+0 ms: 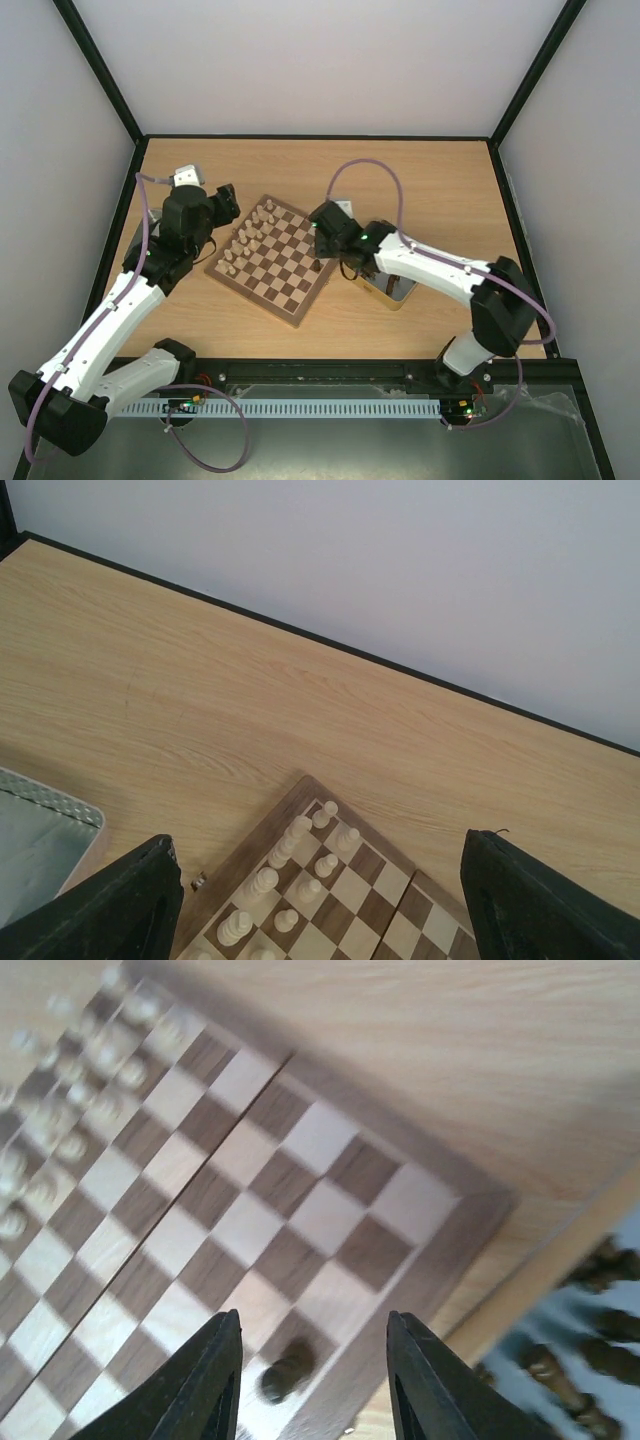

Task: Set up the chess pieces on the board
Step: Pick up the chess piece from the storage box.

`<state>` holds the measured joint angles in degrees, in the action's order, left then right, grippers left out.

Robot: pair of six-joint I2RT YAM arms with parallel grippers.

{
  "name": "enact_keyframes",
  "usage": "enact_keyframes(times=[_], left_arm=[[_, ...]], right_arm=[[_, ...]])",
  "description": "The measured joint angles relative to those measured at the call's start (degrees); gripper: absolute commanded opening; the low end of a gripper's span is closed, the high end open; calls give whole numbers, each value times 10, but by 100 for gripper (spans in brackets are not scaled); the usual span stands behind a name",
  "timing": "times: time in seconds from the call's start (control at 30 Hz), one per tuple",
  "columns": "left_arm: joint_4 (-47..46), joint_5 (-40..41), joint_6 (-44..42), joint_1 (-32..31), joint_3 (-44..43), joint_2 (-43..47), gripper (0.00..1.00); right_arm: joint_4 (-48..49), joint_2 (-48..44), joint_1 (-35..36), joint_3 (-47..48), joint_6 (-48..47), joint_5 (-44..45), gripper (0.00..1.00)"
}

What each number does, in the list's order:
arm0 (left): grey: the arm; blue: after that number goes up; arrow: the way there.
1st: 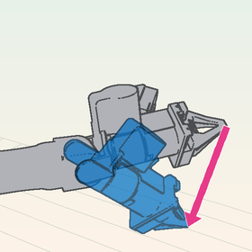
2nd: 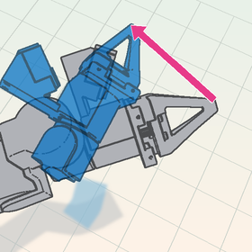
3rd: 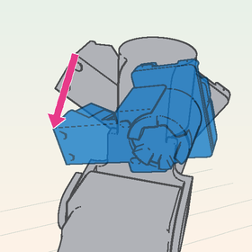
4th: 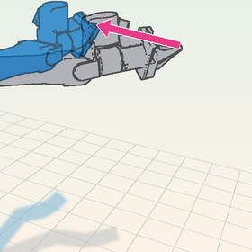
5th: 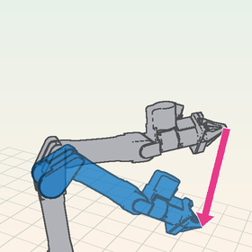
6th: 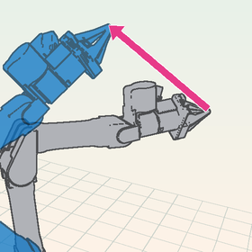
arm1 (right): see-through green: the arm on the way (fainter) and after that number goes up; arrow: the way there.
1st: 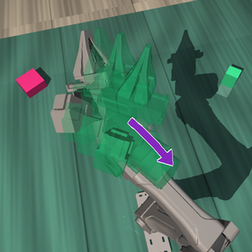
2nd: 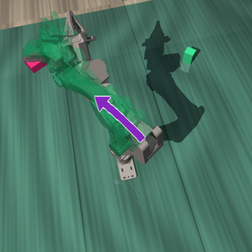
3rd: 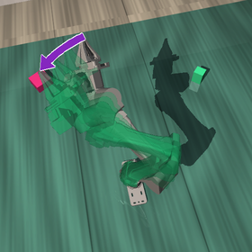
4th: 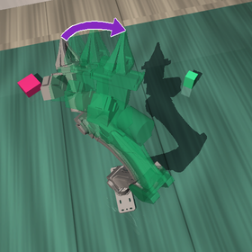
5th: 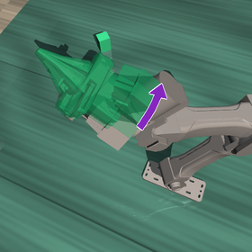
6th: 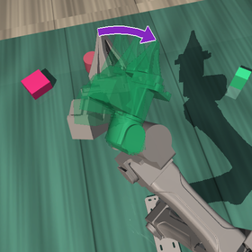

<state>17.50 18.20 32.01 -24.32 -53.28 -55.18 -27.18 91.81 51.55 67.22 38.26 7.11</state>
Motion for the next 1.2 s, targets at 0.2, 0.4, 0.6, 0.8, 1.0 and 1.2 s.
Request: enact_keyframes(times=[0.2, 0.4, 0.6, 0.8, 1.0, 1.2], left_arm=[[-4, -18, -10, 0, 0, 0, 79], [-24, -62, -24, 0, 0, 0, 79], [-49, -108, -31, 0, 0, -8, 79], [-52, -127, -31, 0, 1, -12, 79], [-53, -131, -31, 0, 1, -12, 79], [-55, -131, -31, 0, 1, -12, 79]], right_arm=[[19, -96, -95, -81, 34, 15, 36], [36, -162, -214, -178, 59, -12, 32], [59, -141, -247, -228, 59, -87, 33], [84, -96, -247, -228, 37, -148, 37], [87, -70, -247, -227, 17, -172, 31], [90, -53, -245, -217, 4, -175, 12]])
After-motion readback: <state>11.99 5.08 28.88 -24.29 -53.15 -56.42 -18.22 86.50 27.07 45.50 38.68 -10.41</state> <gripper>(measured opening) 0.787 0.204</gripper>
